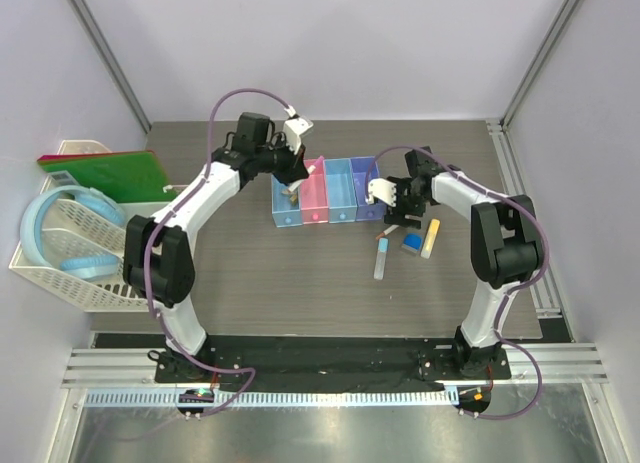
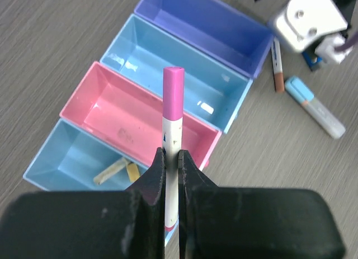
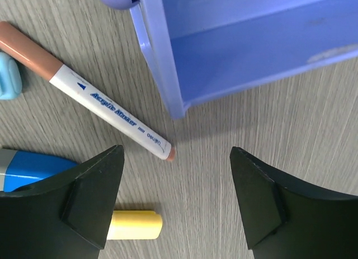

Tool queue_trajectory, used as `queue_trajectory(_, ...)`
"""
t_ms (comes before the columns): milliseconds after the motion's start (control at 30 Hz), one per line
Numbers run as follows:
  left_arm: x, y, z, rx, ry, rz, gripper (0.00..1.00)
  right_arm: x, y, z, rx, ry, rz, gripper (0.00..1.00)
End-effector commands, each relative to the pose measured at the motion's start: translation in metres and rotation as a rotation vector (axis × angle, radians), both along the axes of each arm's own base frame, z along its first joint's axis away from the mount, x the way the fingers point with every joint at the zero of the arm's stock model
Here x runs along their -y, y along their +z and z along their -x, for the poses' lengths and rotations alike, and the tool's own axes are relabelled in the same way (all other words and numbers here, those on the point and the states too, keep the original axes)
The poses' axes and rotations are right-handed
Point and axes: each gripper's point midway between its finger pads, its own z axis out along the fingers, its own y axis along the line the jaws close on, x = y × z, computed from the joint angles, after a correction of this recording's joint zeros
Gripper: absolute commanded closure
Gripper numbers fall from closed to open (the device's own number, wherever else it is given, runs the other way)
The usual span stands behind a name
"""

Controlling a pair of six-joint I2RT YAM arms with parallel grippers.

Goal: Sort the stationery into containers
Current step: Pick up the pen from the center of the board.

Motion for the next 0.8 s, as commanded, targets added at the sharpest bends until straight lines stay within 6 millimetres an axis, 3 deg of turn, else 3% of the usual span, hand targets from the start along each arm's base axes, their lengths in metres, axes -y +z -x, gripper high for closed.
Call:
queue_trajectory(0, 0.017, 0.028, -0.023, 0.041, 0.072, 0.067, 1.0, -0.01, 0.006, -0.004, -0.007, 0.062, -0.023, 0.18)
queue_trajectory(367, 0.015, 0.032, -0.041, 0.067, 0.164, 0.043, 1.0, -0.007, -0.031, 0.018, -0.134, 0.138, 0.031, 0.19)
queue_trajectory(400, 0.015, 0.034, -0.043, 0.072, 0.171, 0.045, 1.0, -0.007, -0.034, 0.022, -0.147, 0.143, 0.034, 0.2)
queue_trajectory(533, 0.019, 0.033, -0.048, 0.07, 0.199, 0.043, 1.0, -0.013, -0.047, 0.033, -0.198, 0.156, 0.051, 0.49)
queue_trajectory(767, 0.021, 0.034, -0.046, 0.093, 0.191, 0.023, 1.0, -0.017, -0.063, 0.042, -0.24, 0.172, 0.084, 0.51)
